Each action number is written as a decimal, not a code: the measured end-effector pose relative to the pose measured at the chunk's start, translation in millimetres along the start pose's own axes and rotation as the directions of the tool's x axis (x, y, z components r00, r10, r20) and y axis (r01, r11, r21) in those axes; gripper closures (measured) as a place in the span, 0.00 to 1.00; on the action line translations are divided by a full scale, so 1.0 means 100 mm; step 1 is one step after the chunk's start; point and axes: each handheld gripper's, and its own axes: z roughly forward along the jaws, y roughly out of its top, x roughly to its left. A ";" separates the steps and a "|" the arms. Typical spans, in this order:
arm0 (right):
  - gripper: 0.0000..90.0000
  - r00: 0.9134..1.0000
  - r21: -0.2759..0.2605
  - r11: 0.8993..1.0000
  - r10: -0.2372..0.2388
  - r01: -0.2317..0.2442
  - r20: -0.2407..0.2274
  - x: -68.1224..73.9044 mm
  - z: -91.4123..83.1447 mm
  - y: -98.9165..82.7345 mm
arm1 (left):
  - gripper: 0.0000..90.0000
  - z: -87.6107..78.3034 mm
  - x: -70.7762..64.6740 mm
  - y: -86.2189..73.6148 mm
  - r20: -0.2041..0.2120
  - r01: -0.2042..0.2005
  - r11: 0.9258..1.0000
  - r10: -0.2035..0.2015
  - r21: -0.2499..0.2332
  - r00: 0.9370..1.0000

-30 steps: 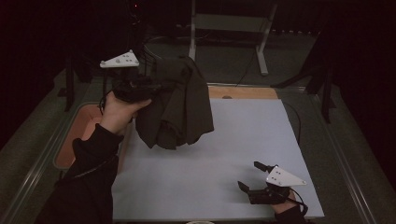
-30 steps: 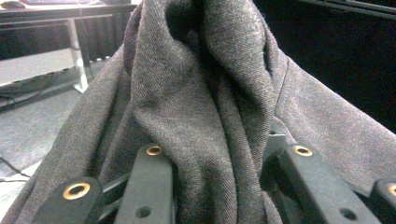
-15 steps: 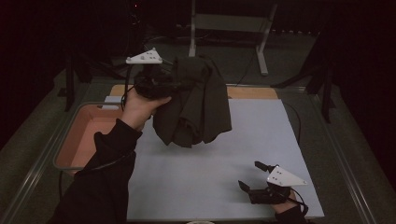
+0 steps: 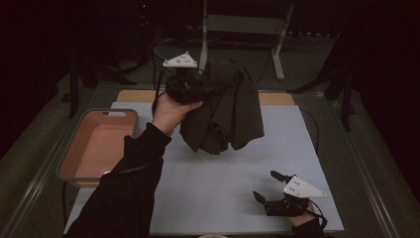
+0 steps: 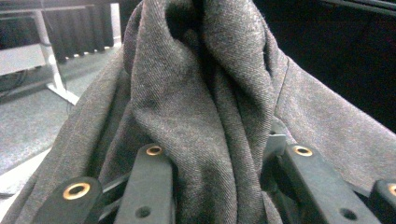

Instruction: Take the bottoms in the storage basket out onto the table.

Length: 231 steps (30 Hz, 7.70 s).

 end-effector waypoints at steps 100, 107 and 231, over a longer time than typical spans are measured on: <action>0.10 1.000 0.009 1.000 -0.005 0.005 0.026 -0.04 0.00 -0.01 | 0.52 1.51 0.21 -1.52 -0.205 0.184 0.952 -0.135 0.244 0.969; 0.10 1.000 0.008 1.000 -0.004 0.004 0.028 -0.04 0.00 -0.01 | 0.32 1.44 0.19 -1.44 -0.216 0.183 0.950 -0.129 0.252 0.968; 0.10 0.999 0.016 0.999 -0.041 0.041 0.002 0.00 0.08 0.01 | 0.00 -0.05 -0.24 -1.98 -0.012 0.050 0.952 -0.049 0.303 0.999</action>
